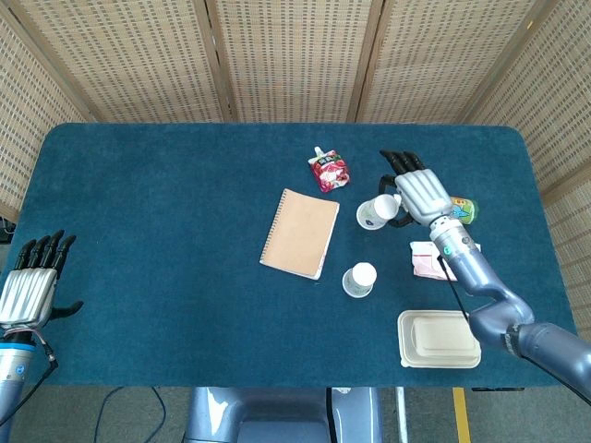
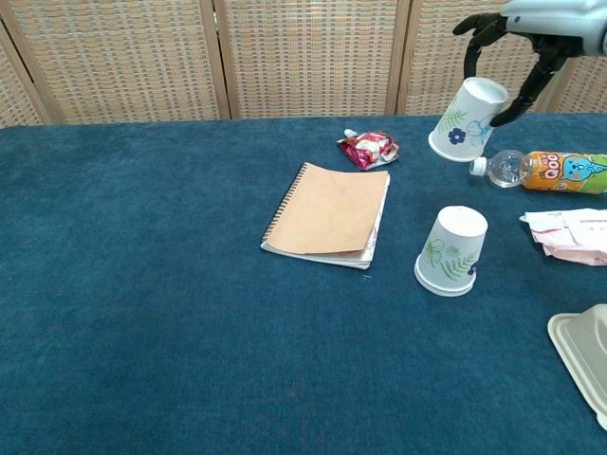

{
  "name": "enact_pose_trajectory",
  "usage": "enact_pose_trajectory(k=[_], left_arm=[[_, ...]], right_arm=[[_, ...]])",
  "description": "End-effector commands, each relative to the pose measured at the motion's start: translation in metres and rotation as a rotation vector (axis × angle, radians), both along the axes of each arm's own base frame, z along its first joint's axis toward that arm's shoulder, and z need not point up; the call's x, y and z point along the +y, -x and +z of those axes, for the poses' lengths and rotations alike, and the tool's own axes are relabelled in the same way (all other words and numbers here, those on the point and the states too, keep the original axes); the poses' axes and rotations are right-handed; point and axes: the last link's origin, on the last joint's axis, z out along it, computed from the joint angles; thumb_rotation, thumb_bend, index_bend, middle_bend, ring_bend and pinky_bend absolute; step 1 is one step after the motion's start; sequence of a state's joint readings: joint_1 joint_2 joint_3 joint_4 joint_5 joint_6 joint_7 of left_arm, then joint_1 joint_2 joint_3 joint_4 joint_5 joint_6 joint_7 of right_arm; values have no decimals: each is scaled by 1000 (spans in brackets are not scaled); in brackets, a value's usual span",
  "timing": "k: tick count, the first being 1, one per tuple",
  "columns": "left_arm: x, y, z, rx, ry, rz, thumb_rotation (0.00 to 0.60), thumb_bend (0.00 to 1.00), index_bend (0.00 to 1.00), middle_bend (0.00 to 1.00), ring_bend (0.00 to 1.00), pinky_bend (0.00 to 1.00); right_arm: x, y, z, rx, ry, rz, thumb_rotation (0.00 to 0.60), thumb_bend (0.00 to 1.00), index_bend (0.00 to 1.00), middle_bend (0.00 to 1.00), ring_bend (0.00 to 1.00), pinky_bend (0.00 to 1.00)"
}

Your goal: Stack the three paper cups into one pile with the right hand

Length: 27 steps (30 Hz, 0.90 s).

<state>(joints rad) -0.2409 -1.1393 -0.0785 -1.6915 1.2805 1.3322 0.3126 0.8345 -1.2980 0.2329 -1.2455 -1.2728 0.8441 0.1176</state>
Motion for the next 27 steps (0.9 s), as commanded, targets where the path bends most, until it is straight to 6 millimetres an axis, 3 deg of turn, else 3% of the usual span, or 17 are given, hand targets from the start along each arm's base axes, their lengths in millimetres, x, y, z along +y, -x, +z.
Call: enact_pose_trajectory(k=[1,7,11,20,27], left_arm=[[-3,-3,-1,-6,6,-10,600,15,0,0,0,21],[-8,-6,-2,-14,23,-23,600,15,0,0,0,21],[-10,-7,-5,-9,35,-32,600,15,0,0,0,21],[-12,-9,-7,-12,46,-37,600,16,0,0,0,21],[-12,-8,-8,-10,48,-35,600,15,0,0,0,21]], right_arm=[[41,11,38,26,49,-23,600,245,518,88,0,0],[87,10,51,-1,28,-30,600,244,522,88,0,0],[113,9,48,-9,-2,-28,600,243,523,88,0,0],[129,-6,23,-18,-45,8,600,243,525,90,0,0],[130,-10,5,-21,-68,12,600,238,525,90,0,0]])
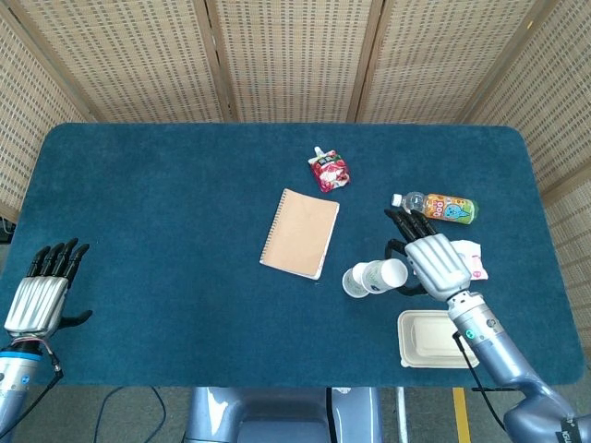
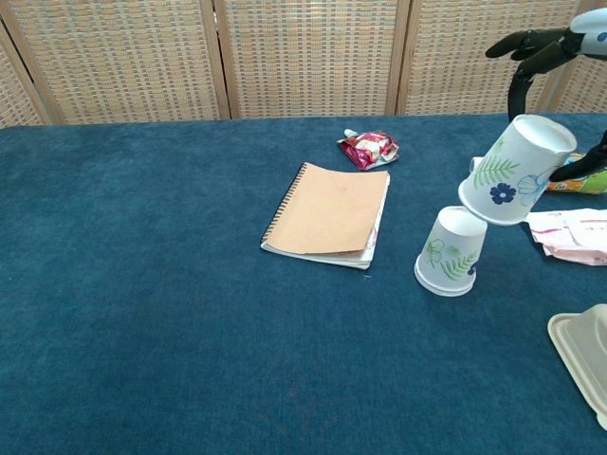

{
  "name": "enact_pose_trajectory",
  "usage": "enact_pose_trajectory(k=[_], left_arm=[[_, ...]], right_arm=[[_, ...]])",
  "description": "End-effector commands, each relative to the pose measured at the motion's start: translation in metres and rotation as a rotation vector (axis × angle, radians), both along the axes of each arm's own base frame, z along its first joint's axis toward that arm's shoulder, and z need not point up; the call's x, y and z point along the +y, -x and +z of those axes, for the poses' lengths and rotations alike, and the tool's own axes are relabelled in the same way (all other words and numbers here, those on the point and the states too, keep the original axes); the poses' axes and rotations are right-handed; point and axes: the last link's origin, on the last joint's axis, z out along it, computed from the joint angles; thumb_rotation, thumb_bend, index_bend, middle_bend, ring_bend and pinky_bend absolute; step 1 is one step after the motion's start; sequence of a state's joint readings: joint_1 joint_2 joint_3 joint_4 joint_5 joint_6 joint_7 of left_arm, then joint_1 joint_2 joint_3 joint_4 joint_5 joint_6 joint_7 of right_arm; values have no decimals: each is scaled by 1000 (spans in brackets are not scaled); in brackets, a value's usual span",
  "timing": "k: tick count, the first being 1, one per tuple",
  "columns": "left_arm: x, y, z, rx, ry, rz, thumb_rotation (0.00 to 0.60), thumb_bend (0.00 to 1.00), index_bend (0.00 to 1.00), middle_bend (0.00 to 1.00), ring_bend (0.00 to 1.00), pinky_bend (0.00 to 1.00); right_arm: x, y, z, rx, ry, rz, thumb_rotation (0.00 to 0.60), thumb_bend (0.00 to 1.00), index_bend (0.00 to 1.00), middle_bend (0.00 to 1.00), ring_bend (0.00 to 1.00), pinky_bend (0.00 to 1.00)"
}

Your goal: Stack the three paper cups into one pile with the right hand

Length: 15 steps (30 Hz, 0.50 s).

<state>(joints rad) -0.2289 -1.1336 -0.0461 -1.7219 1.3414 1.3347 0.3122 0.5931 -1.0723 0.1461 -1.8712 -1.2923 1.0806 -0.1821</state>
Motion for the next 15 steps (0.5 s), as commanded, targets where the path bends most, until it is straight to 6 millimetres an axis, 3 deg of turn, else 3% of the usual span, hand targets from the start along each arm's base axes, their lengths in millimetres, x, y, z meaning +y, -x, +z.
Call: enact_pose_trajectory(k=[1,15], left_arm=[[0,0,0,-1,-3,1,600,15,0,0,0,21],[0,0,0,5,-9,3,600,16,0,0,0,21]], right_arm=[[-2,-1,-9,0,-12,-2,600,237,525,90,0,0],[-20,12,-34,15,-33,-43,600,235,530,102,0,0]])
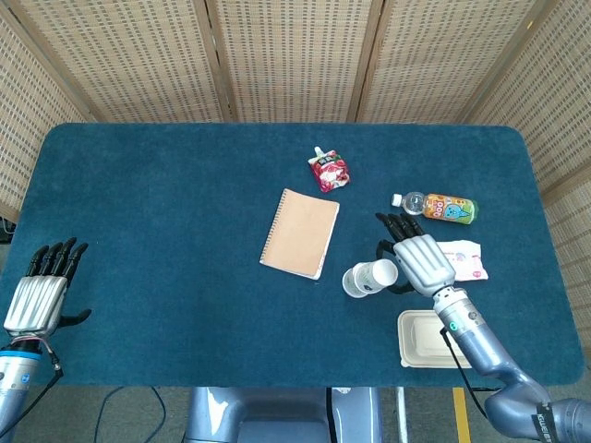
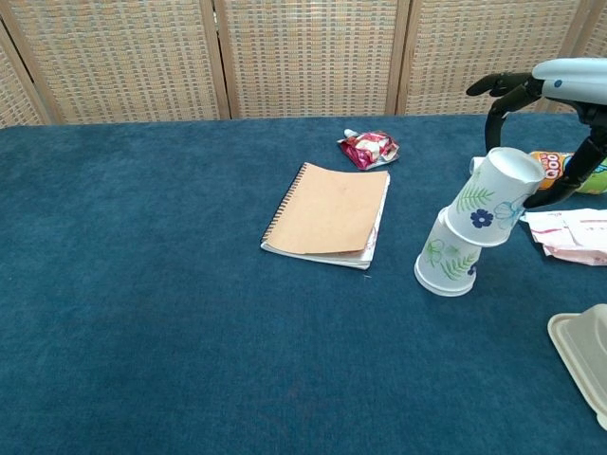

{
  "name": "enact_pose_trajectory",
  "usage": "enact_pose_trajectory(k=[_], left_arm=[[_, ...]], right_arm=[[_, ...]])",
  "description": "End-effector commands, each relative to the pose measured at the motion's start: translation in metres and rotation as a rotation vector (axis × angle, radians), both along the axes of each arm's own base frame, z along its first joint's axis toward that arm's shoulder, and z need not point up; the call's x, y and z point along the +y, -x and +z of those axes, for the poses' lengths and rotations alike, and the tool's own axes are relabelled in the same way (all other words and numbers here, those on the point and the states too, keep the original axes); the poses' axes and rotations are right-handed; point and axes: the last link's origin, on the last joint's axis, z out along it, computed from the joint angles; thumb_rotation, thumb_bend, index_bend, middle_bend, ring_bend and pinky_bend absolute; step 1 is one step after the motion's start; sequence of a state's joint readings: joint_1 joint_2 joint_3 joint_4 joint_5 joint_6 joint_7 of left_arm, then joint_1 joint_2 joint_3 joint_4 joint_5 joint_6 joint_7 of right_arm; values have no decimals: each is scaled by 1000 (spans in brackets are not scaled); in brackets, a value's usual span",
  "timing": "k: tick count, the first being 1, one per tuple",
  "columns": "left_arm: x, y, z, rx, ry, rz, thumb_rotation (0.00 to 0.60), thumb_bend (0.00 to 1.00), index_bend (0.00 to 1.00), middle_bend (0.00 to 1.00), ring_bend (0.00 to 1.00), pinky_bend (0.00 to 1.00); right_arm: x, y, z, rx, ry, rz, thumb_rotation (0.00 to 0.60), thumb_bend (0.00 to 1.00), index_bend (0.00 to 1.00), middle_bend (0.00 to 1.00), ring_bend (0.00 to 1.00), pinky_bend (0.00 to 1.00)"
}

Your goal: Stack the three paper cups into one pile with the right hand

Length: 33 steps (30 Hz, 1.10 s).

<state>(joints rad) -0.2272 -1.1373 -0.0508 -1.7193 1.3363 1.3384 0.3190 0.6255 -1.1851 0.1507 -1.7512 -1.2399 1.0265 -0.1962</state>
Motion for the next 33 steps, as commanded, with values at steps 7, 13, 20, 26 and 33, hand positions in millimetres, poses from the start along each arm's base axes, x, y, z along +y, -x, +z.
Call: enact_pose_trajectory(k=[7,13,20,26,33], left_arm=[[-1,-1,-1,3,2,-3,600,15,0,0,0,21],[-1,-1,-1,4,2,-1,600,16,0,0,0,21],[-1,-1,-1,2,4,-4,600,16,0,0,0,21],[-1,-1,-1,3,4,-6,600,15,0,0,0,21],[-1,-1,0,0,0,-6,600,15,0,0,0,21]], right_arm=[[-9,4,-13,-4,3,-3,600,232,530,102,0,0],[-7,-3,-20,-24,-4,13,600,230,530,108,0,0],[-7,-9,-19,-32,8,24,600,230,530,110,0,0],[-6,-9,-22,-26,-2,23,600,212,504,81,0,0],[-5,0,-31,7,-29,-2,600,167,366,12,0,0]])
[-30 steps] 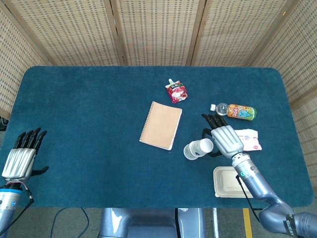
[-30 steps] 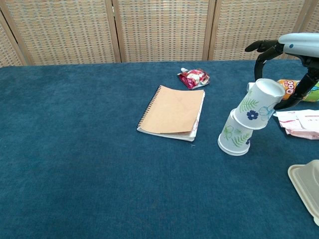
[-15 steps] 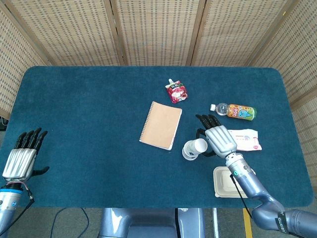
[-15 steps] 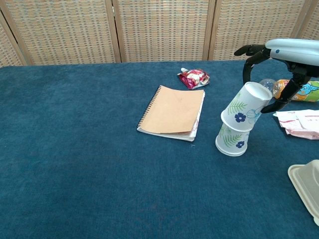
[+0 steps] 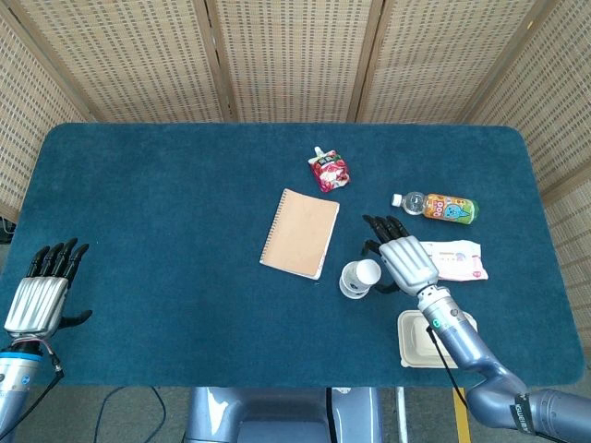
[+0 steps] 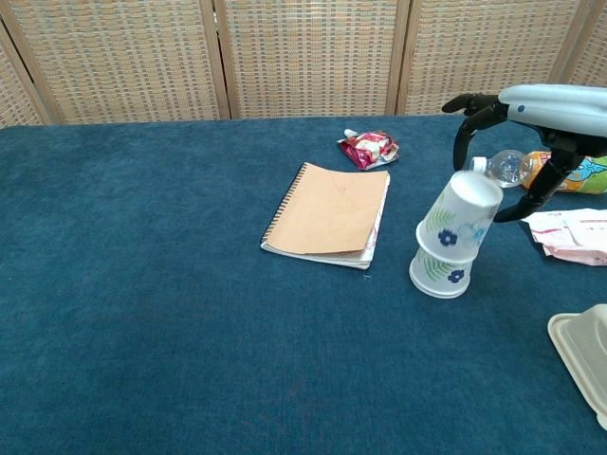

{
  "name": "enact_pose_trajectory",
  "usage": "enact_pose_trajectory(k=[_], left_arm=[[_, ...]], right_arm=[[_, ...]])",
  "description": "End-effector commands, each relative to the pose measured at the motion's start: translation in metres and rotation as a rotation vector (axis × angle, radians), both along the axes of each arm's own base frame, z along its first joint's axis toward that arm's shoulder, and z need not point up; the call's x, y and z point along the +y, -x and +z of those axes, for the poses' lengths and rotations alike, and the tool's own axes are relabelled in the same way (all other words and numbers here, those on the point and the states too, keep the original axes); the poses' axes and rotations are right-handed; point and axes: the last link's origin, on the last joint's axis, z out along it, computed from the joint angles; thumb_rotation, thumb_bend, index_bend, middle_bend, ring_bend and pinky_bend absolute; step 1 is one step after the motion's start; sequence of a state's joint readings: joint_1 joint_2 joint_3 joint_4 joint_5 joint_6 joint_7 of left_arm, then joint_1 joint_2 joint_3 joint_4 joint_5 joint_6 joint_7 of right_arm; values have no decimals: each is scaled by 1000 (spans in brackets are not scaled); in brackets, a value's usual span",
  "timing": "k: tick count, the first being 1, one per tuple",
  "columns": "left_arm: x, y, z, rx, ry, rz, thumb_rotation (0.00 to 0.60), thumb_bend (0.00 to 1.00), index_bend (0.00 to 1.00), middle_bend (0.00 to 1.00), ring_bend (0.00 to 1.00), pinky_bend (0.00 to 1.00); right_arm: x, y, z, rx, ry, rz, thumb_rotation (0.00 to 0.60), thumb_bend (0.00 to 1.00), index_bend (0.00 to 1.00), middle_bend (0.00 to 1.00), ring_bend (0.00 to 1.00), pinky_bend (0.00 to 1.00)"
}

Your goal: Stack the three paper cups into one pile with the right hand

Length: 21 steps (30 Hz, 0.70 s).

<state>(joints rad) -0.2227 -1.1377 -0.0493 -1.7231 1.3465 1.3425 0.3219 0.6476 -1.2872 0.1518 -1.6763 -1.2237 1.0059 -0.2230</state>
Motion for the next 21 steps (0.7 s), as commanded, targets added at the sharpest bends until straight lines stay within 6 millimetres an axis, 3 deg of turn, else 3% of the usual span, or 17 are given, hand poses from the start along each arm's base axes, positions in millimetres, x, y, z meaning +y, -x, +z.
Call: enact_pose_trajectory(k=[1,6,11,21], left_arm=[[0,0,0,0,-1,0,600,15,0,0,0,21],[0,0,2,-5,-8,0,600,15,0,0,0,21],[0,1,4,-15,-17,4,600,15,0,0,0,21],[3,3,0,-31,-36,-4,600,15,0,0,0,21]], right_arm=[[1,4,-4,7,-7,-8,600,166,357,7,0,0],[5,13,-2,-10,-4,-29,600,162,306,0,0,0],[19,31,18,-53,49,-38,600,162,265,0,0,0],[57,95,63,-113,161,-71,600,156,225,0,0,0]])
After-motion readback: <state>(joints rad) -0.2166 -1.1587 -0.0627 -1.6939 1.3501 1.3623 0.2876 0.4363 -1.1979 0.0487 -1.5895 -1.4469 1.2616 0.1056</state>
